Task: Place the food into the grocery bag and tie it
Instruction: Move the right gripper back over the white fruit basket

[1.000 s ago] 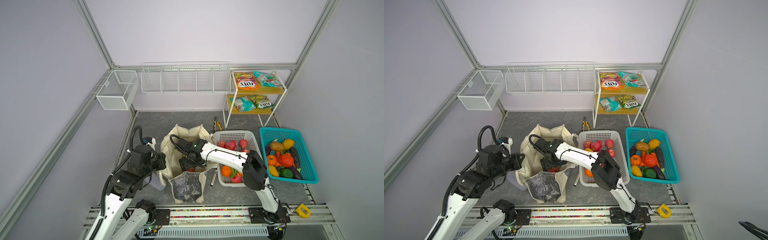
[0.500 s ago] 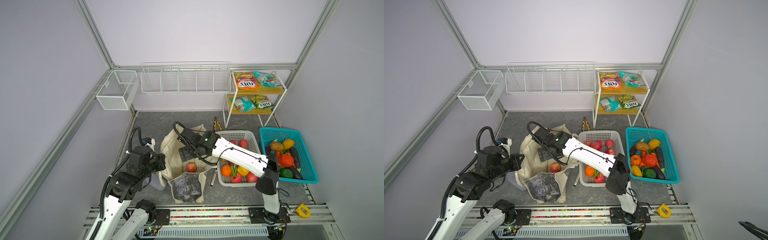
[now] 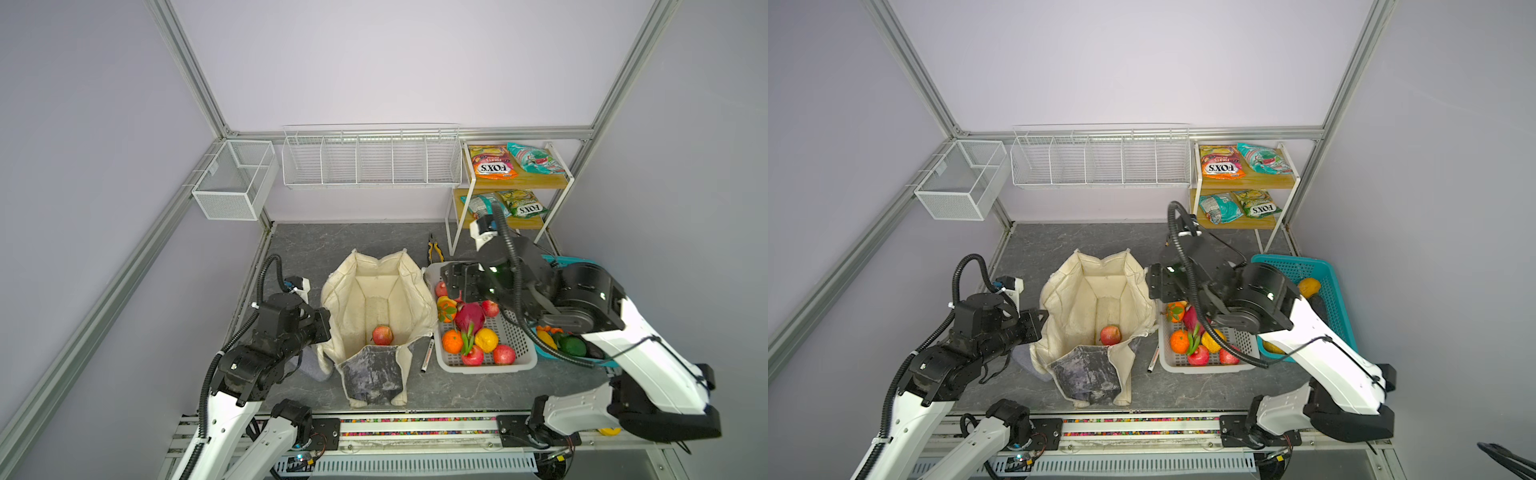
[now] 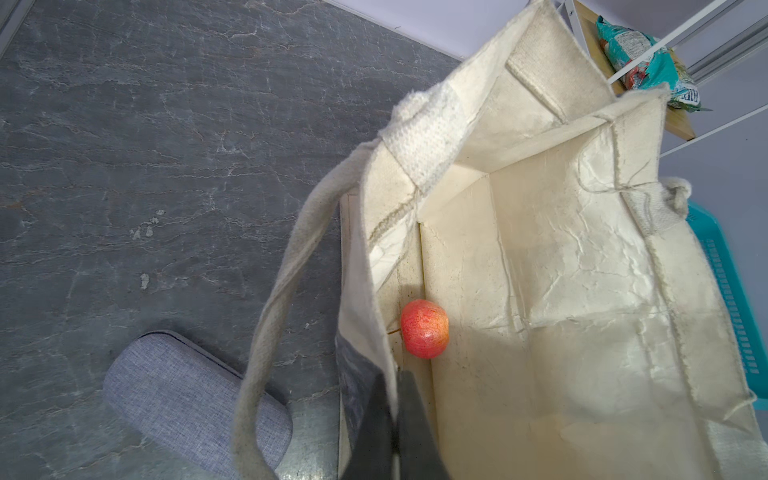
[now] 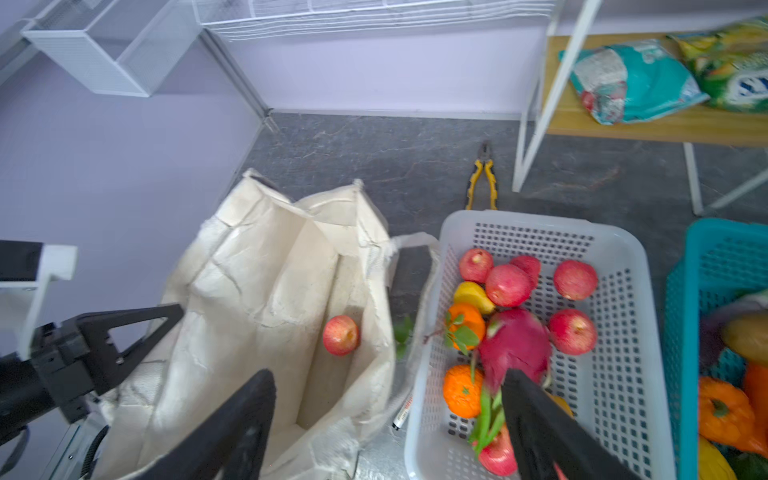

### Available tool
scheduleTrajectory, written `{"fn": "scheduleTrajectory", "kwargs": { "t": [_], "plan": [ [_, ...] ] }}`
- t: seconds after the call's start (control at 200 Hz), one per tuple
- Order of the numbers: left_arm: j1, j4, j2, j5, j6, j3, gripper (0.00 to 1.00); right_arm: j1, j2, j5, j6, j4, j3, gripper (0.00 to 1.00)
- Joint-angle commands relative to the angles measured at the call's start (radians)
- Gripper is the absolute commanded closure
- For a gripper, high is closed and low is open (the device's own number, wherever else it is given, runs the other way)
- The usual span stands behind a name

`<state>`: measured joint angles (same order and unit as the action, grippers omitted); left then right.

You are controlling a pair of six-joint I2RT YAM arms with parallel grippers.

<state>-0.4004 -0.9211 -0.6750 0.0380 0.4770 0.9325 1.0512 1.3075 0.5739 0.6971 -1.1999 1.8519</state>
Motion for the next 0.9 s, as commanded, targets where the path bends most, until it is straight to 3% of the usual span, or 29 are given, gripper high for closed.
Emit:
{"fn": "scheduleTrajectory", "kwargs": {
  "t": [0.0, 0.31, 0.895],
  "plan": [
    [-0.005, -0.037, 0.019, -0.009, -0.001, -0.021, 1.0, -0.08, -0.081, -0.005, 0.081, -0.024, -0.207, 0.12],
    [-0.005, -0.054, 0.034, -0.013, 0.003, -0.006, 1.0, -0.328, -0.267, -0.242, 0.092, 0.111, -0.686, 0.12],
    [-0.004, -0.025, 0.031, 0.03, 0.023, -0.008, 1.0, -0.526, -0.253, -0.432, 0.092, 0.283, -0.966, 0.03]
  ]
}}
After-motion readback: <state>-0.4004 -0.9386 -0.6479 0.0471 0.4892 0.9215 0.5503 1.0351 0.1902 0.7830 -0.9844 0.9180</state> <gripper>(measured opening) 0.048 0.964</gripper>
